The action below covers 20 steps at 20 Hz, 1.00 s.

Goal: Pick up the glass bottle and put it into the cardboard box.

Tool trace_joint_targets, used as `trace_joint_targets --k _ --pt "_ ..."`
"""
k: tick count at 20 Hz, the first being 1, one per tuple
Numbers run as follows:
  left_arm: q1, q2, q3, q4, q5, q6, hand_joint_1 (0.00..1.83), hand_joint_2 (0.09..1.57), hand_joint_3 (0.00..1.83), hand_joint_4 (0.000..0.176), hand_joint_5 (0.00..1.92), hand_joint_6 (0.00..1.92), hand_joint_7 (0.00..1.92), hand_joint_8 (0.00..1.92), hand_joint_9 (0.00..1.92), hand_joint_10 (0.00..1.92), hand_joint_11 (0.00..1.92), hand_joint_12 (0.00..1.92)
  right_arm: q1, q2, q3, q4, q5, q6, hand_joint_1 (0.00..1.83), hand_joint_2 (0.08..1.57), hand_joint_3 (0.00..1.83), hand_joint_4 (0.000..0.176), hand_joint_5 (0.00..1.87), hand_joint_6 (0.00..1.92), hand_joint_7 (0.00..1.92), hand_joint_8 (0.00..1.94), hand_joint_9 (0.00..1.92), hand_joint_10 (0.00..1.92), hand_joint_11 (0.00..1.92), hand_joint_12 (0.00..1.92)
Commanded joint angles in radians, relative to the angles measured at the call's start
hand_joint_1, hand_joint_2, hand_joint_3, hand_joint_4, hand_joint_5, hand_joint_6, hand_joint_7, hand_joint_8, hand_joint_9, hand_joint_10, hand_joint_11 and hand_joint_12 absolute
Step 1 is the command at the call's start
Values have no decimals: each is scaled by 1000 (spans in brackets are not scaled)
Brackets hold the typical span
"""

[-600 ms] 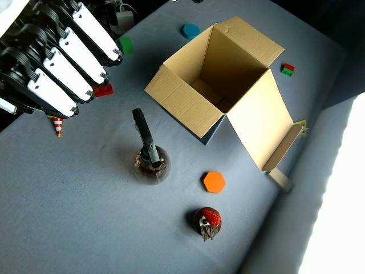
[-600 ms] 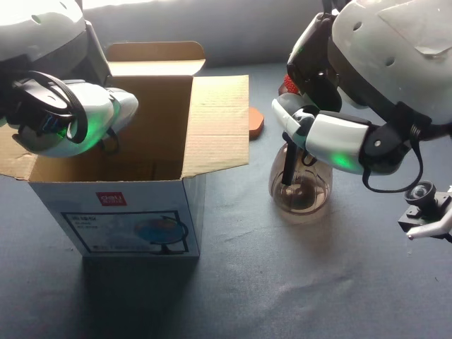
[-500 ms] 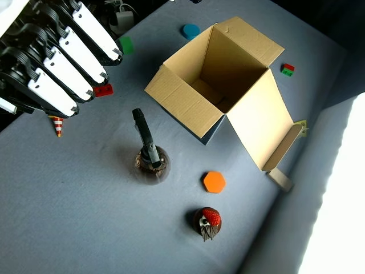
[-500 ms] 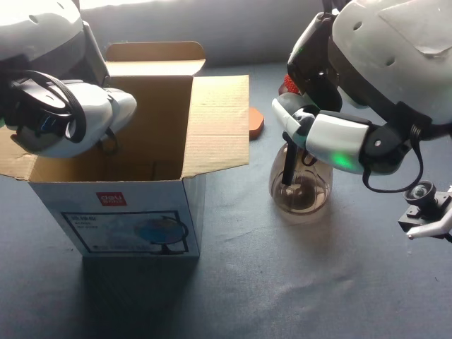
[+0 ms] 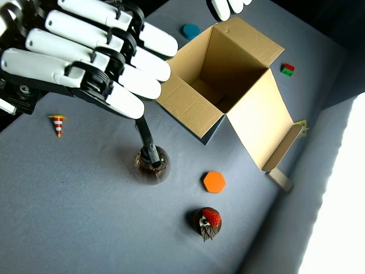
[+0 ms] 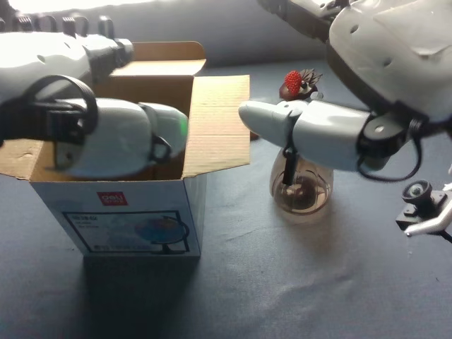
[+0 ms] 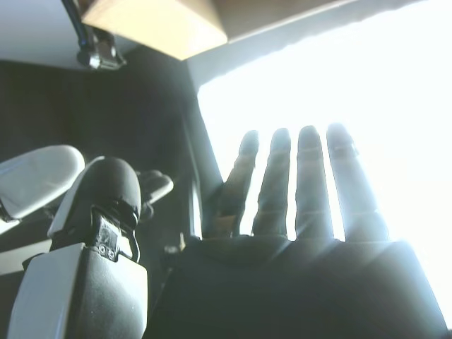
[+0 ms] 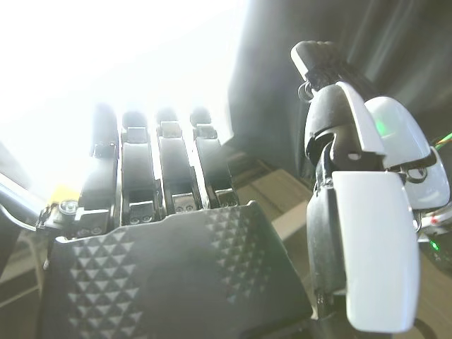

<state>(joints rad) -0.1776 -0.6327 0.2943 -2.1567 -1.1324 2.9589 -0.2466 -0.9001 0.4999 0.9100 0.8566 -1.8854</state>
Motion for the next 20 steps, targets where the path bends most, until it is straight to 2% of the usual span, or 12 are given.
trace_joint_targets --k 1,3,4,6,11,13,15,16,19,20 --pt "-36 -9 -17 61 -31 -4 0 1216 11 0 28 3 23 4 0 0 0 0 10 24 11 -143 -4 107 310 1126 2 0 234 10 274 0 249 36 0 706" --pt "-70 -25 -63 31 -122 -27 0 1220 11 0 26 2 23 4 0 0 0 0 -6 65 37 -312 -76 327 348 1112 0 0 231 5 271 0 248 26 0 667" --pt "-73 -29 -80 16 -159 -31 0 1222 11 0 26 2 23 3 0 0 0 0 -10 75 43 -366 -88 370 445 1073 0 0 231 4 271 0 249 24 0 663" --pt "-84 -39 -126 5 -279 -42 0 1226 12 0 30 3 22 2 0 0 0 0 -19 109 70 -548 -143 576 604 1029 0 0 229 2 274 1 248 18 0 685" --pt "-39 -42 -198 4 -362 -96 0 1224 9 0 29 2 12 0 0 0 0 0 -27 155 161 -841 -174 899 1046 1020 0 0 153 0 172 0 166 0 0 437" --pt "-6 -42 -232 4 -387 -143 0 1227 9 0 30 3 10 0 0 0 0 0 -39 171 208 -1028 -173 1110 1158 1005 0 0 168 5 183 3 164 0 0 391" --pt "32 -42 -256 5 -393 -167 0 1229 9 0 36 5 11 1 0 0 0 0 -36 174 247 -1112 -213 1225 1138 1025 0 0 166 2 180 0 152 0 0 329" --pt "63 -42 -269 14 -393 -199 0 1232 10 0 39 6 12 1 0 0 0 0 -22 168 273 -1176 -262 1329 1107 1032 0 0 150 1 179 0 150 0 0 320" --pt "182 -42 -296 83 -377 -388 0 1237 11 0 44 7 17 3 0 0 0 0 -8 144 351 -1283 -318 1573 1068 1035 1 0 144 2 180 0 165 5 0 376" --pt "218 -42 -300 102 -363 -434 0 1236 10 0 45 7 17 3 0 0 0 0 -11 135 376 -1293 -318 1618 1052 1040 3 0 147 3 180 0 167 5 0 369"
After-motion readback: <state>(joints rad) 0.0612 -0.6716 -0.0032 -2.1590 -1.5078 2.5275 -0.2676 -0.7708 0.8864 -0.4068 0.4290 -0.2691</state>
